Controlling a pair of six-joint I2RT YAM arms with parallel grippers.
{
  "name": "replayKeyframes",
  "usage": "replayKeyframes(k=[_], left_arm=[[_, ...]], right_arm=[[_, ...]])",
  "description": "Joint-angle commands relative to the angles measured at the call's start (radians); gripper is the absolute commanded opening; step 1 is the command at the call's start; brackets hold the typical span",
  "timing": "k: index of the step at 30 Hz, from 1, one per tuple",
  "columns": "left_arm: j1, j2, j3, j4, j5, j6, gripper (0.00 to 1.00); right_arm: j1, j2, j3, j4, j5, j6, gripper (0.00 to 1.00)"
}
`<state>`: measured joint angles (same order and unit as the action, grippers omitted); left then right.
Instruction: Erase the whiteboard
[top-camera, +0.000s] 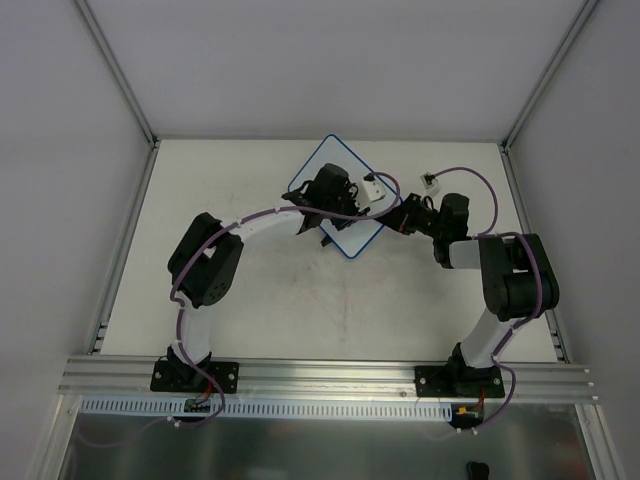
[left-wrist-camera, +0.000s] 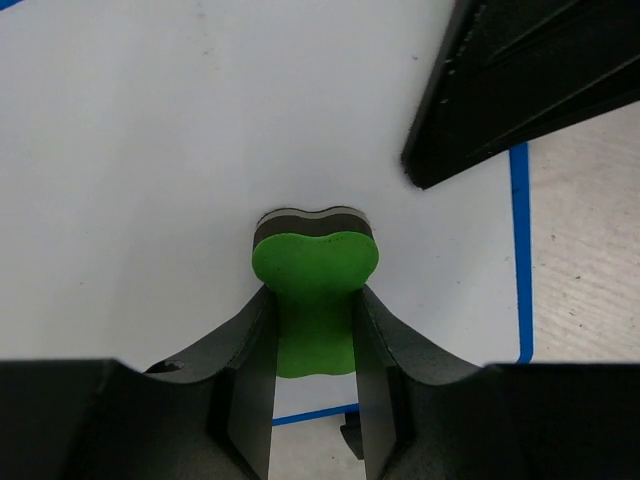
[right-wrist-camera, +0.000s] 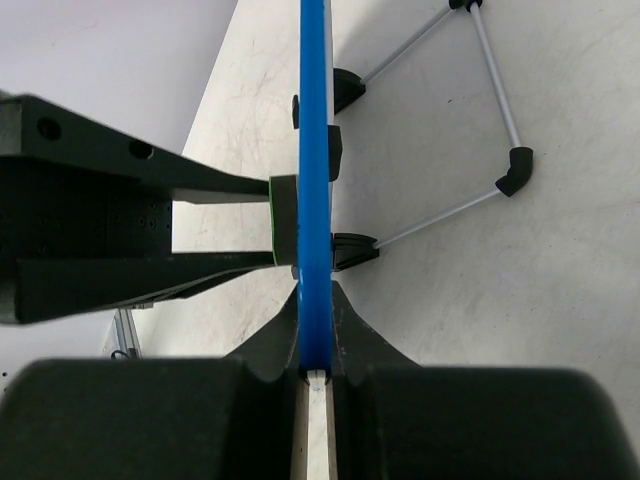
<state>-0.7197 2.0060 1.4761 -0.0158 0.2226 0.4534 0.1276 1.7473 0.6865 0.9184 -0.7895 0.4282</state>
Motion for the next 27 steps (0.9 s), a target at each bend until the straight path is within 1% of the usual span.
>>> replayKeyframes(k=[1, 6, 11, 12, 14, 15, 19, 21, 23, 27], left_arm=[[-0.081, 0.062, -0.060, -0.081, 0.092, 0.073, 0.00], [-0.078, 0.050, -0.072, -0.084, 0.104, 0.068, 0.00], [-0.029, 0.039, -0.059, -0.082, 0.179, 0.002, 0.00], [0.000, 0.045, -0.039, -0.082, 0.182, -0.042, 0.00], [0.034, 0.068, -0.019, -0.085, 0.189, -0.085, 0.00], [0.055, 0.079, 0.016, -0.093, 0.185, -0.141, 0.00], [0.185, 0.120, 0.076, -0.108, 0.234, -0.275, 0.00], [0.213, 0.129, 0.087, -0.110, 0.222, -0.326, 0.00], [0.233, 0.129, 0.085, -0.108, 0.138, -0.349, 0.00], [0.267, 0.125, 0.067, -0.108, 0.115, -0.406, 0.00]], right_arm=[[0.038, -0.026, 0.053, 0.096, -0.108, -0.011, 0.00], [0.038, -0.025, 0.054, 0.094, -0.108, -0.009, 0.00], [0.040, -0.029, 0.053, 0.094, -0.108, -0.008, 0.00], [0.038, -0.031, 0.051, 0.096, -0.108, -0.008, 0.00], [0.038, -0.032, 0.050, 0.097, -0.109, -0.008, 0.00], [0.040, -0.032, 0.050, 0.096, -0.109, -0.008, 0.00], [0.040, -0.034, 0.050, 0.096, -0.109, -0.008, 0.00], [0.038, -0.035, 0.048, 0.096, -0.109, -0.008, 0.00], [0.038, -0.037, 0.050, 0.097, -0.109, -0.009, 0.00], [0.040, -0.038, 0.050, 0.097, -0.109, -0.008, 0.00]])
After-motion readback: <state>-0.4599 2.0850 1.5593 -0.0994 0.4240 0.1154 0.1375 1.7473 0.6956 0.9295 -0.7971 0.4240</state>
